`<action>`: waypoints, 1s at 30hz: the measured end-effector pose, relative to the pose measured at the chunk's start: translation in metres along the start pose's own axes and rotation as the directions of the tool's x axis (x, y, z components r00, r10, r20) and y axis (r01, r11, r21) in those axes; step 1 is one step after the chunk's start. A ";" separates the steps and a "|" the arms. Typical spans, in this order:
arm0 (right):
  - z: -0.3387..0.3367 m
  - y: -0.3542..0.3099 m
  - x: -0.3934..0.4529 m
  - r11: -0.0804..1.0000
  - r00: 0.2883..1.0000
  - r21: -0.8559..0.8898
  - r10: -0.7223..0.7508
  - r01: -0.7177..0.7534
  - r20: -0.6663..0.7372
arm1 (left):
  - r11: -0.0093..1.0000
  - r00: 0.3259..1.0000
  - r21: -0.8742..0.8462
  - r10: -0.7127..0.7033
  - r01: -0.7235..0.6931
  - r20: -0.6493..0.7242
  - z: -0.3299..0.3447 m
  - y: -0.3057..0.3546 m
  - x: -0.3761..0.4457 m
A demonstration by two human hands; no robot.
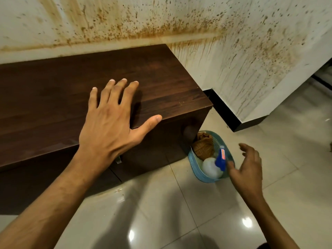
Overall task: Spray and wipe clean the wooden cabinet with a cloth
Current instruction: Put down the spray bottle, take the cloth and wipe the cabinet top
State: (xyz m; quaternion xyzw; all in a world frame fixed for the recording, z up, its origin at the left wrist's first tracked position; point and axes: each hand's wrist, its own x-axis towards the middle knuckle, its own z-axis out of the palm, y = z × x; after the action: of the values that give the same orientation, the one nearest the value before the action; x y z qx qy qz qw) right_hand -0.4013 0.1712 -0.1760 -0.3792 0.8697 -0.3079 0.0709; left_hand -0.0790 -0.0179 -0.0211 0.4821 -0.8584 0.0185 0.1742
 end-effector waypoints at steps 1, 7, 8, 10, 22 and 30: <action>0.001 -0.015 0.000 0.996 0.997 0.019 -0.082 0.083 -0.012 | 1.000 1.000 -0.003 -0.003 0.003 0.006 0.000 0.000 0.000; 0.096 -0.057 0.050 0.981 0.903 -0.113 -0.095 0.156 0.418 | 0.999 1.000 -0.030 -0.009 0.010 0.029 0.002 0.000 0.000; 0.115 -0.051 0.061 0.979 0.891 -0.180 0.001 0.091 0.454 | 1.000 1.000 -0.031 -0.003 0.004 0.029 0.001 0.000 0.000; 0.139 -0.035 0.076 0.962 0.877 -0.271 0.145 -0.018 0.458 | 0.999 1.000 -0.038 0.002 -0.001 0.023 0.001 -0.002 0.000; 0.162 -0.009 0.097 0.949 0.949 -0.110 0.305 -0.296 0.075 | 0.998 0.998 -0.037 0.049 -0.050 -0.040 0.012 -0.005 0.000; 0.154 -0.016 0.108 0.975 0.958 -0.205 0.138 -0.086 0.253 | 0.997 0.999 -0.067 0.043 -0.043 -0.007 0.006 -0.004 -0.002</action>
State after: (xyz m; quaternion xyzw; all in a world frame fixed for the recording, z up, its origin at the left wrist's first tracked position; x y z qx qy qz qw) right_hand -0.4122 0.0131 -0.2778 -0.3720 0.8980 -0.1648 0.1674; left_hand -0.0764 -0.0202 -0.0281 0.4574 -0.8682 -0.0053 0.1924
